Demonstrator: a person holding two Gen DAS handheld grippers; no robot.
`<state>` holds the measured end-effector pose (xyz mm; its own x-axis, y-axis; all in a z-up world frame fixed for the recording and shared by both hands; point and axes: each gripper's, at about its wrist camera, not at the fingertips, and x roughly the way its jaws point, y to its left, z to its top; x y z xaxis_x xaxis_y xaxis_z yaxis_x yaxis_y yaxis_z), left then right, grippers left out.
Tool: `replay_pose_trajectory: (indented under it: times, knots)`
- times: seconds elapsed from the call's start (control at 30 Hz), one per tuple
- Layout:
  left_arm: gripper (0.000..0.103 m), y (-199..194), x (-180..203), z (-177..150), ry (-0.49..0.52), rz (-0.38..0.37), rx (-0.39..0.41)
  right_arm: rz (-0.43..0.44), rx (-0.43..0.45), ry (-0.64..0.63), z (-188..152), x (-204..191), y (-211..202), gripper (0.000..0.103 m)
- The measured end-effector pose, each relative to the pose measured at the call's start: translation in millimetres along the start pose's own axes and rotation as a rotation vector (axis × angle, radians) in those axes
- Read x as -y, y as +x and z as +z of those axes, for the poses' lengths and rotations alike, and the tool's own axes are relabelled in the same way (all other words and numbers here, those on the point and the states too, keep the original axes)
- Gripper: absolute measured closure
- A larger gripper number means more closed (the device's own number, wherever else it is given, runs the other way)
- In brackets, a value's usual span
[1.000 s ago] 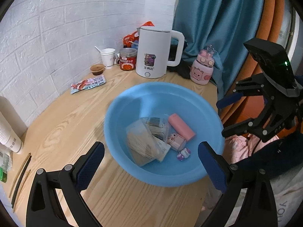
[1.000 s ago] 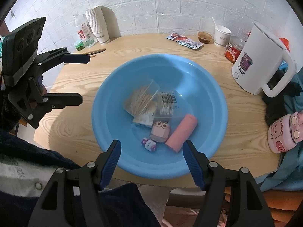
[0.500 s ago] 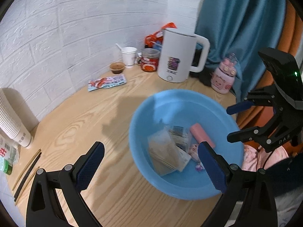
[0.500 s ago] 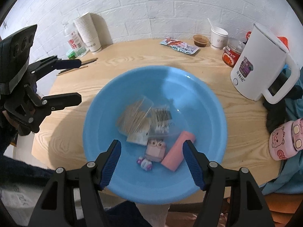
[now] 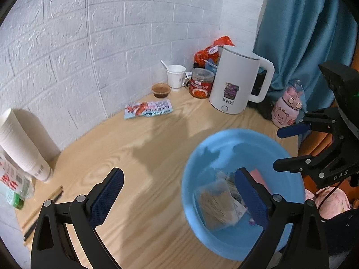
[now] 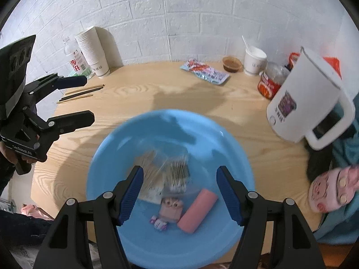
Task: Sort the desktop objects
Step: 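Move both open tools toward the chicken-wing snack packet on the table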
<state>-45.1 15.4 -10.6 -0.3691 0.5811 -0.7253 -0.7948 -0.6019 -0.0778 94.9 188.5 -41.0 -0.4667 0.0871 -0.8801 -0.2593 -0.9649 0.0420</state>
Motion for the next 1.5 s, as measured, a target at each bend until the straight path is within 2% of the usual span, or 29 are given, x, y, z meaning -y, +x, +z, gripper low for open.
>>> replay_pose_trajectory:
  times: [0.33,0.5,0.8,1.2,1.5]
  knots:
    - [0.003,-2,-14,16,-0.07,0.071,0.038,-0.002,0.017,0.025,29,5,0,0.034]
    - [0.003,4,-19,18,-0.102,0.115,0.022,0.006,0.009,0.068,35,10,7,0.034]
    - [0.003,14,-29,16,-0.134,0.156,-0.001,0.022,-0.006,0.025,49,12,22,0.034]
    - [0.003,58,-48,26,-0.15,0.165,-0.065,0.03,-0.063,-0.006,79,40,63,0.034]
    - [0.003,109,-60,42,-0.054,0.131,-0.092,0.039,-0.071,-0.074,116,65,111,0.034]
